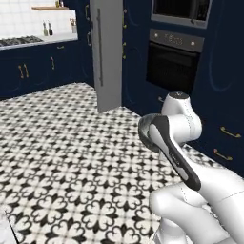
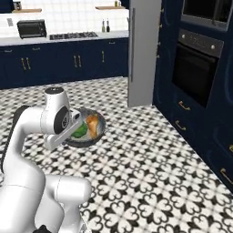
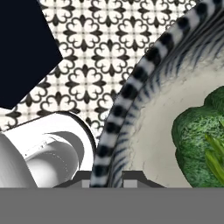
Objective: Pick the chicken drumstick and broccoli from their plates and place them in the bowl. Then put the bowl in the fridge.
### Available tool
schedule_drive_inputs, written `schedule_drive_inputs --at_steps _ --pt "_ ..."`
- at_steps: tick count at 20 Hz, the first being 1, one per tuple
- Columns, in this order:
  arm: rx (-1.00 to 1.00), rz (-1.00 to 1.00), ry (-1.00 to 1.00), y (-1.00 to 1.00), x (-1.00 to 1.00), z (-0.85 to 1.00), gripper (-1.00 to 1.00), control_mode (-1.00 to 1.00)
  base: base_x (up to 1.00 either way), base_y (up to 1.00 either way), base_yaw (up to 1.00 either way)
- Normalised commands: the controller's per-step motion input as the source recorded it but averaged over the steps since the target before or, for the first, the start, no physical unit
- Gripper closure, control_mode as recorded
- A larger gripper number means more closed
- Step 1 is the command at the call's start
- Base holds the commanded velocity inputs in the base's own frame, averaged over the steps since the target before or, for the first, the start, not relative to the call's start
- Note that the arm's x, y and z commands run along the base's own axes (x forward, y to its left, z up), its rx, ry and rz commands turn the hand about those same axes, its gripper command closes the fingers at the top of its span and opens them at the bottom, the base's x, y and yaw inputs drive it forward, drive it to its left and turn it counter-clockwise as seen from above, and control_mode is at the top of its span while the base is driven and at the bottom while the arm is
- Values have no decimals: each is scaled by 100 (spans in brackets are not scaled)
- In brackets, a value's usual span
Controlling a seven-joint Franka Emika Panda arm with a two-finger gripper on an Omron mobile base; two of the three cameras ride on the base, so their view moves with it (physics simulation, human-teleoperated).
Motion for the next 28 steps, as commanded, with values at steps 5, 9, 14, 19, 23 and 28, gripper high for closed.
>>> schedule_drive_inputs --at_steps 5,9,14,19,23,28 --pt "0 0 0 0 0 0 100 100 100 0 29" --pt "0 0 0 0 0 0 100 100 100 1 21" --pt "0 0 0 0 0 0 100 100 100 0 27" --pt "0 0 0 0 0 0 100 100 100 14 16" --pt "0 0 0 0 0 0 100 100 100 30 12" --pt "0 0 0 0 0 0 100 100 100 61 4"
